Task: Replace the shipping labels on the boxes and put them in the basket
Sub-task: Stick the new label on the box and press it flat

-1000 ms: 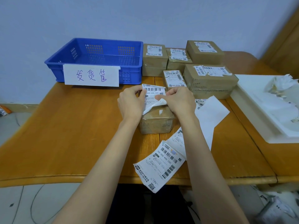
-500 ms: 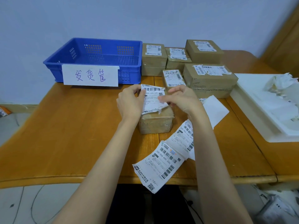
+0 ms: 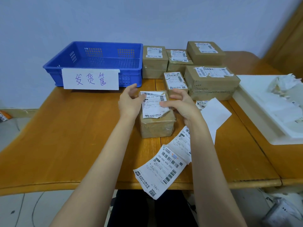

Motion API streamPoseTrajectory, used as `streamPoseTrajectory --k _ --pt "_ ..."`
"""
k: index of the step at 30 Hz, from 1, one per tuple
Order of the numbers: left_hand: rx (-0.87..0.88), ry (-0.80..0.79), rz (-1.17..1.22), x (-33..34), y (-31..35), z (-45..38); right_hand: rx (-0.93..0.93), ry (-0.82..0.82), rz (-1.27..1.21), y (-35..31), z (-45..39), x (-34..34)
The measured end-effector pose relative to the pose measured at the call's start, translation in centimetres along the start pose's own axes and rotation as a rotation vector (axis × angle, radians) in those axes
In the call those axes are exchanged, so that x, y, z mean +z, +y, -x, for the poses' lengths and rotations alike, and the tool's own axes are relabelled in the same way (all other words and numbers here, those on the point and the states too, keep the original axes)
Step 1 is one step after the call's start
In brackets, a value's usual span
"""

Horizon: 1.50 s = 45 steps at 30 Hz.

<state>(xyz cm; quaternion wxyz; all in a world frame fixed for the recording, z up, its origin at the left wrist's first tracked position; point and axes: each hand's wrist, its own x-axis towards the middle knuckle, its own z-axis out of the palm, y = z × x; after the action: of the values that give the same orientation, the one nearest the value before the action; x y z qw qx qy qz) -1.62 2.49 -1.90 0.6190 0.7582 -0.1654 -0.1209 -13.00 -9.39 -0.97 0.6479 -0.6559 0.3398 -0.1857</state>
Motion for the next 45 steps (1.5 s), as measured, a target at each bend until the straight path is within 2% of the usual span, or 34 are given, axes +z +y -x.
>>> streamPoseTrajectory --k 3,5,8,11,17,20,25,27,30,33,36,38,40,42,45 --pt "-0.254 -0.135 0.205 0.1 0.6 0.4 0.05 -0.082 0.026 -0.4 -0.9 0.4" --pt "-0.319 -0.172 0.246 0.4 0.7 0.3 0.081 -0.064 0.006 -0.5 -1.3 0.8" --pt "-0.34 -0.171 0.261 1.0 0.8 0.0 0.045 0.06 -0.017 0.1 -2.1 1.8" --pt "-0.311 -0.158 0.219 1.4 0.7 -0.2 -0.053 0.188 0.041 0.7 -3.2 2.7" --pt "-0.287 -0.108 0.142 1.6 0.3 -1.2 -0.108 0.268 0.182 0.2 -3.9 3.1" --pt "-0.255 -0.081 0.117 1.8 -0.3 -1.8 -0.069 0.224 0.252 0.3 -3.7 3.3" --pt "-0.234 -0.031 0.14 2.0 -0.5 -1.7 -0.106 0.262 0.141 0.6 -3.6 2.9" --pt "-0.254 -0.021 0.137 1.9 -0.2 -1.3 -0.067 0.209 0.069 0.7 -2.9 2.5" --pt "-0.29 -0.067 0.227 1.7 -0.1 -1.2 0.011 0.057 0.007 0.9 -1.9 1.8" --pt "-0.295 -0.102 0.327 1.2 -0.1 -1.3 -0.041 0.103 -0.018 0.9 -1.9 1.7" --pt "-0.154 -0.065 -0.048 0.7 0.0 -1.2 -0.114 0.174 -0.047 0.9 -1.9 2.4" --pt "-0.038 -0.058 -0.179 0.3 -0.2 -1.0 -0.18 0.209 -0.02 0.9 -1.7 3.0" --pt "0.021 -0.144 -0.181 -0.1 -0.5 -0.8 -0.226 0.227 0.007 1.0 -1.5 3.2" --pt "-0.006 -0.24 -0.128 -0.3 -0.6 -0.6 -0.234 0.187 0.022 1.1 -1.2 2.9" --pt "-0.012 -0.229 -0.063 -0.4 -0.7 -0.2 -0.209 0.046 -0.029 1.6 -0.6 1.9"
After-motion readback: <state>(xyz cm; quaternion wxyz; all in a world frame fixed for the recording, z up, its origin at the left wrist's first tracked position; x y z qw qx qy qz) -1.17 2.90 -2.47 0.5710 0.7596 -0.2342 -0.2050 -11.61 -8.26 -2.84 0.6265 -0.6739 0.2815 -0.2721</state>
